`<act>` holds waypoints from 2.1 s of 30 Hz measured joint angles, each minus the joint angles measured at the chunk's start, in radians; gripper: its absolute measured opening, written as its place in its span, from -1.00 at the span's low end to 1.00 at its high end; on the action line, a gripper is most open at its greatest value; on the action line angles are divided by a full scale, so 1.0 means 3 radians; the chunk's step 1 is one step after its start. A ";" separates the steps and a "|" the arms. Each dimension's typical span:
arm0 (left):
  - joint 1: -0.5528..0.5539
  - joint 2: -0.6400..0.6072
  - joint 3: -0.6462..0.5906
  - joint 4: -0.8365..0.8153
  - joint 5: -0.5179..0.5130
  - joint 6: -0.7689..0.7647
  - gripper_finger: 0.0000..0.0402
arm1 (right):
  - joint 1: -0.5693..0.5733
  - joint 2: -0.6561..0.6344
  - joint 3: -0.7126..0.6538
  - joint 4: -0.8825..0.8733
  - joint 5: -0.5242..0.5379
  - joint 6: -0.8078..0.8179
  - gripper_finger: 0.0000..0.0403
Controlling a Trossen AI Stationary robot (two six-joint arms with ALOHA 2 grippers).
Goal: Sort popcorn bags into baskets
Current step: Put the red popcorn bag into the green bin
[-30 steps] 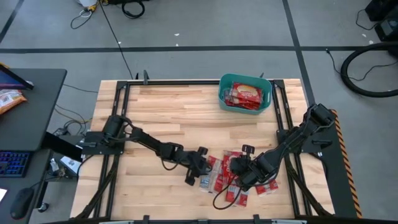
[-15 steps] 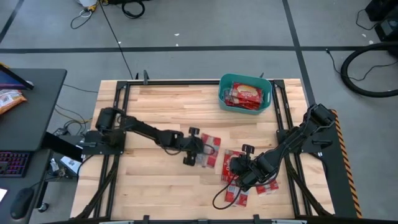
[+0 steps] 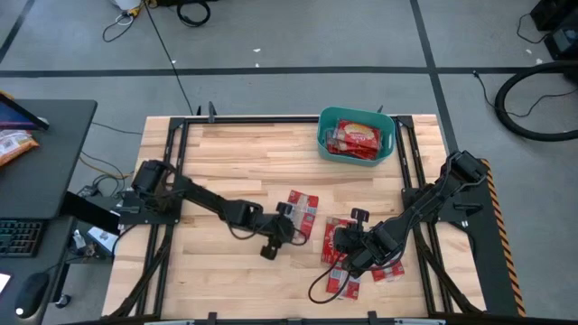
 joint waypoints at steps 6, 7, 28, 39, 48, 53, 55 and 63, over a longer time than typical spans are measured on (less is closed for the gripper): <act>-0.0203 0.0156 0.0003 0.0403 -0.0325 0.0049 0.14 | -0.0006 0.0000 0.0000 0.0012 0.0027 -0.0010 -0.38; -0.0221 0.0176 0.0004 0.0436 -0.0409 0.0085 0.18 | -0.0006 0.0000 0.0000 0.0018 0.0025 -0.0010 -0.38; -0.0144 0.0437 0.0014 0.0240 -0.1210 0.0541 -0.41 | -0.0006 0.0000 0.0000 0.0163 0.0045 -0.0011 -0.38; -0.0082 0.0261 -0.0007 -0.0088 -0.1223 0.0501 -0.95 | -0.0021 0.0003 0.0000 0.0859 0.0820 -0.0831 -0.38; -0.0085 -0.0280 -0.0009 -0.0277 -0.1169 0.0503 -0.96 | -0.0203 0.0006 0.0000 0.1396 0.0896 -0.1644 -0.26; -0.0085 -0.0605 -0.0003 -0.0273 -0.1084 0.0468 -0.96 | -0.0324 0.0006 0.0000 0.1657 0.0888 -0.2055 -0.12; -0.0085 -0.0695 -0.0002 -0.0280 -0.1069 0.0428 -0.96 | -0.0349 0.0006 0.0000 0.1730 0.0888 -0.2144 -0.06; -0.0087 -0.0976 -0.0002 -0.0130 -0.1074 0.0375 -0.96 | -0.0381 0.0006 0.0000 0.1923 0.1013 -0.2256 0.11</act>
